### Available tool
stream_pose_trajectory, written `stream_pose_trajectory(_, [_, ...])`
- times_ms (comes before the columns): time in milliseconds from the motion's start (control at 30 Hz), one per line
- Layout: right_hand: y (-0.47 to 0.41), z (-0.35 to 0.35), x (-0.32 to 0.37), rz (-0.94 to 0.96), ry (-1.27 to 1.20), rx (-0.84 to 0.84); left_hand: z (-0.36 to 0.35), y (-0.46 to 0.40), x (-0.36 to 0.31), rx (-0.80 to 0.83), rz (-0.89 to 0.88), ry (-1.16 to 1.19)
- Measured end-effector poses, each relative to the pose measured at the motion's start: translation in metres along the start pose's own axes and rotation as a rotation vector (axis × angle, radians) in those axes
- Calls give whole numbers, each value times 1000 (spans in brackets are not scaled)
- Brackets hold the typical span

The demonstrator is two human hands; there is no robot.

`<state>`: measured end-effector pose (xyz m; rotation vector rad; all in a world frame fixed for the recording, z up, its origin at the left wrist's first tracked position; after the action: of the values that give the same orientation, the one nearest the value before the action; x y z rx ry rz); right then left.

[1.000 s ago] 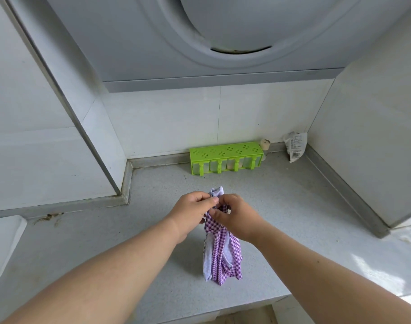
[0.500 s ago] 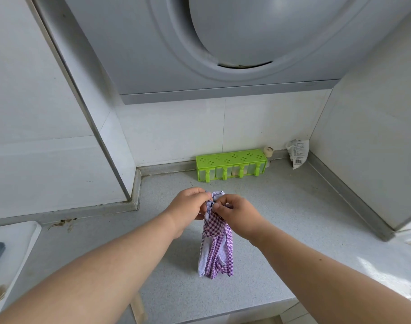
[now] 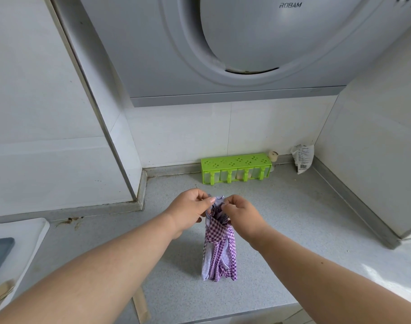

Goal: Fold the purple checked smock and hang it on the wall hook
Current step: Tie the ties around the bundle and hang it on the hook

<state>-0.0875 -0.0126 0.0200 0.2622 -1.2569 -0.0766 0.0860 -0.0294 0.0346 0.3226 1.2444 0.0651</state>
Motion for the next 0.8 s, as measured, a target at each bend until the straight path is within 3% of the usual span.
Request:
stream_pose_trajectory(200, [0, 7, 2, 12, 20, -50, 5, 4, -7, 73, 67, -25])
stream_pose_trajectory(500, [6, 7, 10, 86, -12, 7, 7, 7, -24, 66, 66, 267])
stream_pose_trajectory(800, [4, 6, 18, 93, -153, 4, 5, 20, -40, 78, 59, 303])
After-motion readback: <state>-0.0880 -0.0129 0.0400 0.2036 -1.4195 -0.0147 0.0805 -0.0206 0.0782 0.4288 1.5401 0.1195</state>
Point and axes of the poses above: each hand's wrist, its own y-axis away from the middle knuckle, its own z-axis out of the back of the hand, x = y × z, the point moved 3 cm from there along -y, towards the middle knuckle, and after that the axes turned 1 degree about x, right-handed, at the moved point
